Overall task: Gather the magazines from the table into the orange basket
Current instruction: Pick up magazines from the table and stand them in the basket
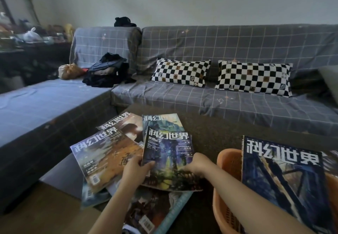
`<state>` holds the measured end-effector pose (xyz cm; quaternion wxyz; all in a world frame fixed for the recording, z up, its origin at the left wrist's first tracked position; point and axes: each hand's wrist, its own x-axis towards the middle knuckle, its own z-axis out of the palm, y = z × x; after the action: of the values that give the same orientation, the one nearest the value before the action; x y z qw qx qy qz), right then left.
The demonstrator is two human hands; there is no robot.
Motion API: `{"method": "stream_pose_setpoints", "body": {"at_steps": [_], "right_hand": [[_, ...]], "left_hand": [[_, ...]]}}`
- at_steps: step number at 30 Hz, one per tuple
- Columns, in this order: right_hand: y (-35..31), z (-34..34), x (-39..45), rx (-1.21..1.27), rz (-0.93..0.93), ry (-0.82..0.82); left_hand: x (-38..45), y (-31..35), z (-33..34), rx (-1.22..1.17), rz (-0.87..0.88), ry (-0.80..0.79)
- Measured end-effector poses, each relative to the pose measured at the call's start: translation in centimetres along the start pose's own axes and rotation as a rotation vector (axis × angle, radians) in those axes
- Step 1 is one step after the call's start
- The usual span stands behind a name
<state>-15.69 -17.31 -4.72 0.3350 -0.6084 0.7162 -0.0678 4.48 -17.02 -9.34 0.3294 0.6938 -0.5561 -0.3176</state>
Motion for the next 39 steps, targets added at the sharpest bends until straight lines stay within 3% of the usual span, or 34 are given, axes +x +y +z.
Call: {"method": "stream_pose_setpoints", "body": {"at_steps": [5, 12, 21, 26, 31, 39], "right_hand": [[0.3, -0.2, -0.4, 0.255, 0.066, 0.151], [0.1, -3.1, -4.0, 0.764, -0.104, 0.258], [3.8, -7.7, -11.8, 1.007, -0.299, 0.421], [9.4, -9.2, -15.2, 1.032, -0.277, 0.525], [16.4, -9.4, -17.5, 0.966, -0.109, 0.596], [23.0, -8.0, -17.4, 0.915, 0.068, 0.649]], "left_hand": [[-1.5, -0.8, -0.7, -0.243, 0.092, -0.004], [-4.2, 2.0, -4.3, -0.515, 0.183, 0.045], [-10.1, 9.7, -4.1, -0.730, 0.311, -0.156], [-12.8, 12.8, -0.2, -0.717, 0.293, -0.293], [-14.6, 14.4, 5.9, -0.680, 0.216, -0.408], [-15.3, 15.0, 14.3, -0.291, 0.258, -0.371]]}}
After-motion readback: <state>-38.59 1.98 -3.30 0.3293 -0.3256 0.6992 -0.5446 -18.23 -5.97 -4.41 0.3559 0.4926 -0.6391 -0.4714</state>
